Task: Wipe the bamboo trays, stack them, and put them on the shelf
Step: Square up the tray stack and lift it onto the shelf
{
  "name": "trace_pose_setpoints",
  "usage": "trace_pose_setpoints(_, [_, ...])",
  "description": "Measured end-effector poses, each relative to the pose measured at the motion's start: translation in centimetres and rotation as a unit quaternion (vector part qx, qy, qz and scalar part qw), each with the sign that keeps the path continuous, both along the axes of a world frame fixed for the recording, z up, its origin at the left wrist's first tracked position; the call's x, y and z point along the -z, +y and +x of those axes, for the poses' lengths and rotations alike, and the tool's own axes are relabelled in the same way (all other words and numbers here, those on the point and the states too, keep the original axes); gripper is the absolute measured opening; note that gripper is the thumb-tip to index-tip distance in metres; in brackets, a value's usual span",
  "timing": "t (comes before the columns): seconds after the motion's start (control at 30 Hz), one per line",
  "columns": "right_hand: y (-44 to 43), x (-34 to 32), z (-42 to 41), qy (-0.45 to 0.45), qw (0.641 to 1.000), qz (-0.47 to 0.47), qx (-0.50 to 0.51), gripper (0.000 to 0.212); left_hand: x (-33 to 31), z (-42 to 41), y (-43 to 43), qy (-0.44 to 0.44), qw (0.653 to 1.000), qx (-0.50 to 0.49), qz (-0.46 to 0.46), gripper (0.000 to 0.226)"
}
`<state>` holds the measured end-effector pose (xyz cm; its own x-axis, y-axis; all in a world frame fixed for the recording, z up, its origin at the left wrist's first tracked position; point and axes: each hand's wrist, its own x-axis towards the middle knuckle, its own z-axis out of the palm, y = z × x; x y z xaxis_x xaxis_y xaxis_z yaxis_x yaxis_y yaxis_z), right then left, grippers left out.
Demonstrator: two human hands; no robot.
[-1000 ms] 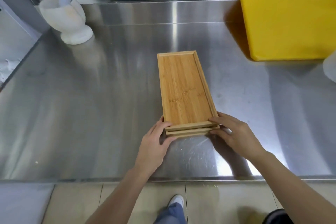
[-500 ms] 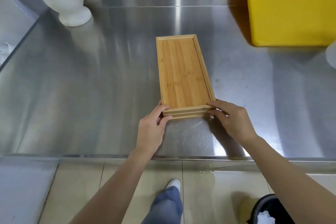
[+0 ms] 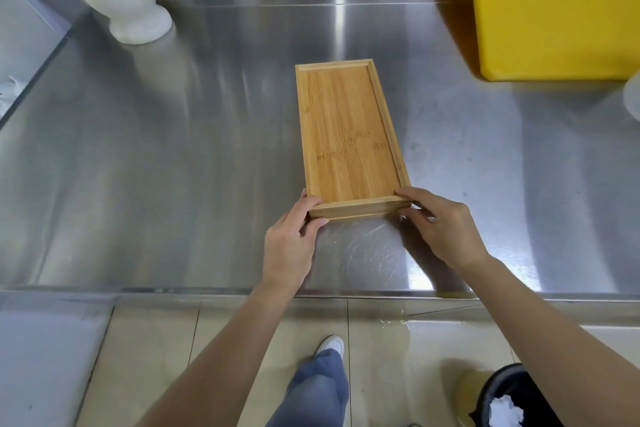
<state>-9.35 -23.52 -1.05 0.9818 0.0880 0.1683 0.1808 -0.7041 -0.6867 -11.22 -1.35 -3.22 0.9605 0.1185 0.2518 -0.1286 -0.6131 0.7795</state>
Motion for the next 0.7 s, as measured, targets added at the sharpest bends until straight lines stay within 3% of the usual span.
trace_pose_setpoints(0.57, [0.0, 1.1, -0.8, -0.065, 0.996, -0.053, -0.002, 0.032, 0.2, -0.2, -0.3, -0.03, 0.999, -0.004, 0.025, 0.025])
trace_pose_setpoints(0.7, [0.0, 1.0, -0.9, -0.04, 0.998, -0.054, -0.007, 0.039, 0.0, -0.4, -0.2, -0.003, 1.0, 0.01, -0.013, 0.04])
